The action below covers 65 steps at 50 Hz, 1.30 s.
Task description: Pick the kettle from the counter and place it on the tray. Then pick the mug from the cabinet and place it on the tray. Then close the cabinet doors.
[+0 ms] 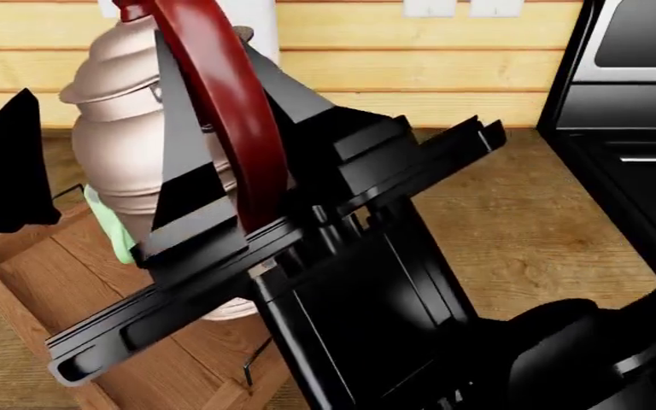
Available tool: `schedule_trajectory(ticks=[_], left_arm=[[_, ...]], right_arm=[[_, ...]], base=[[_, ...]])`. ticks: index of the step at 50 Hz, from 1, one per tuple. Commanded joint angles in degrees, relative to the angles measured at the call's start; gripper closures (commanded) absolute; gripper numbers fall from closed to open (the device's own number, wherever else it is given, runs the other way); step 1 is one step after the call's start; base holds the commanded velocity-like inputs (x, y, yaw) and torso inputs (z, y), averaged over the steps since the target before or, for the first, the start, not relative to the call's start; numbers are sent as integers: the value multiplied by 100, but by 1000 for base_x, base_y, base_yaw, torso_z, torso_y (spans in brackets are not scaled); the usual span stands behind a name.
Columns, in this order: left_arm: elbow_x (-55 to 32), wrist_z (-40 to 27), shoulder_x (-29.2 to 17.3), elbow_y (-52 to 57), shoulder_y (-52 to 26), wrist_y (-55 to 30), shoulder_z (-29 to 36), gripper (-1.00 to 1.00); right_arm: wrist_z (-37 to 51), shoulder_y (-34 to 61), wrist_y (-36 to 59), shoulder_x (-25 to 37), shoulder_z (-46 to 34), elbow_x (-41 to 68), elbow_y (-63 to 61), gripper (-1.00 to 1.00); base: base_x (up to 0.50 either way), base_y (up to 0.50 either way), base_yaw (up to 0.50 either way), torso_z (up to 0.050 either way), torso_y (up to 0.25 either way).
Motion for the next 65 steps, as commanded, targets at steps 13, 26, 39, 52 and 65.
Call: schedule_trajectory(ticks=[13, 26, 39, 52, 65], left_arm=[[233, 221, 65, -11, 280, -25, -239, -100], [385, 354, 99, -37, 402, -30, -348, -100], [405, 374, 87, -51, 439, -6, -368, -100], [394, 354, 59, -62, 432, 26, -344, -100], [487, 423, 94, -45, 513, 35, -376, -100]], right_arm=[[-799, -1229, -502, -453, -58, -1308, 1113, 100], [-916, -1460, -586, -686, -118, -1510, 1270, 100], [-1058, -1758, -803, -534, -151, -1646, 1461, 100], [-1153, -1991, -903, -476, -215, -1761, 1568, 100], [-1209, -2089, -974, -491, -165, -1835, 1656, 100]], base=[[0, 0, 0, 0, 1], [0, 0, 0, 0, 1], [0, 0, 0, 1, 0], [0, 0, 0, 0, 1], [0, 0, 0, 0, 0]])
